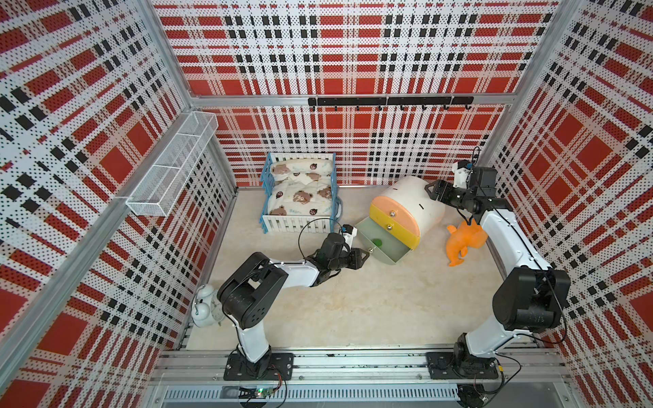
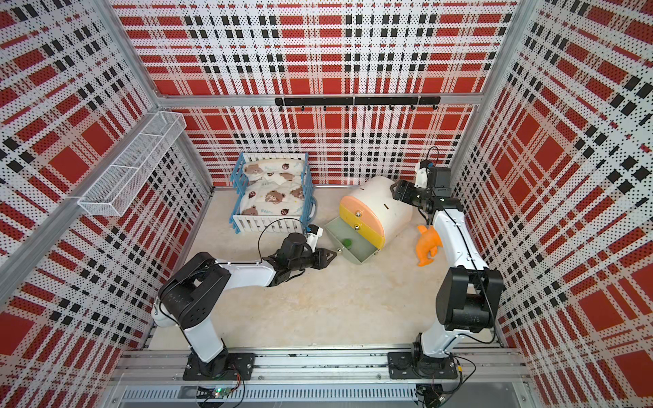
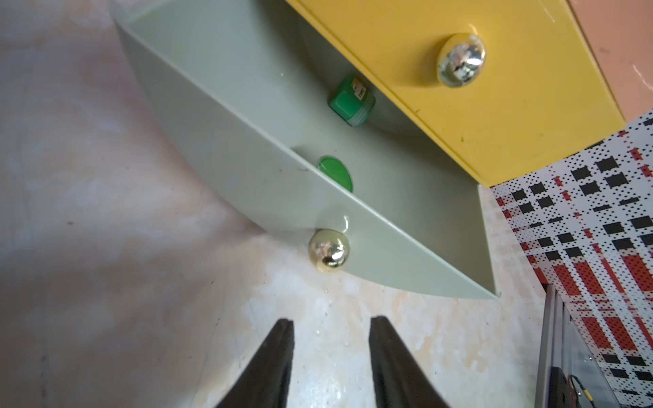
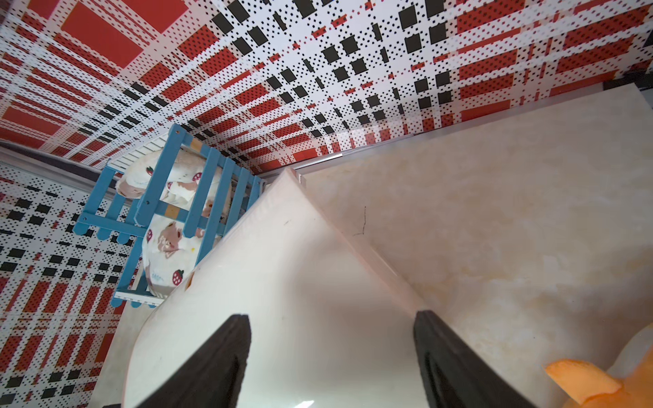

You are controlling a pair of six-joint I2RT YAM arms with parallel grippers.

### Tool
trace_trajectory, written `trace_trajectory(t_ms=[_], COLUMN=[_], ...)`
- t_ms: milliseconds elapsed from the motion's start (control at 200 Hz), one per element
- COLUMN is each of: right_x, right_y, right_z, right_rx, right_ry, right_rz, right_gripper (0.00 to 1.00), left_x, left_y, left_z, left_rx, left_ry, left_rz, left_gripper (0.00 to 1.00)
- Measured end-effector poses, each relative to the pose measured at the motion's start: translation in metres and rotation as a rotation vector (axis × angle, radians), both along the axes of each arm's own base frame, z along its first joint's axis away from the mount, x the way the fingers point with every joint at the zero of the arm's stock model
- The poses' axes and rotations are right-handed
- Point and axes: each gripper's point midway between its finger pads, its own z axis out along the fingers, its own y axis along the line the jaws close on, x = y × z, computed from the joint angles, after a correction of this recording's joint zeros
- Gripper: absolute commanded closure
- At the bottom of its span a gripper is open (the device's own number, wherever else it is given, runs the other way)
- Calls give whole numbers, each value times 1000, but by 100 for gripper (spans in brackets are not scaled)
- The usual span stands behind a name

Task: Put the paint cans in the drawer according to color
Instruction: Close the drawer in the storage box.

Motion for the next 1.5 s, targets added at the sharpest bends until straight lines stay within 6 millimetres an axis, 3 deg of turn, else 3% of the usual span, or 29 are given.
trace_trajectory(t_ms=[291, 867, 1152, 1503], right_x=[11, 15, 16, 21], right_y=[2, 4, 4, 5], right_z=[-2, -8, -11, -18], right_rx=[-12, -9, -2, 5], right_ry=[-11, -14, -23, -26], right_rz=[30, 59, 67, 76], right_gripper=[20, 22, 22, 23], left_x=[11, 24, 38, 67], left_y=[-13, -26, -38, -72], left_z=[-5, -16, -8, 10], left_rx=[-42, -71, -90, -161], left_ry=[5, 13, -12, -72], left_rz=[-17, -17, 2, 12], left_gripper=[61, 68, 68, 66])
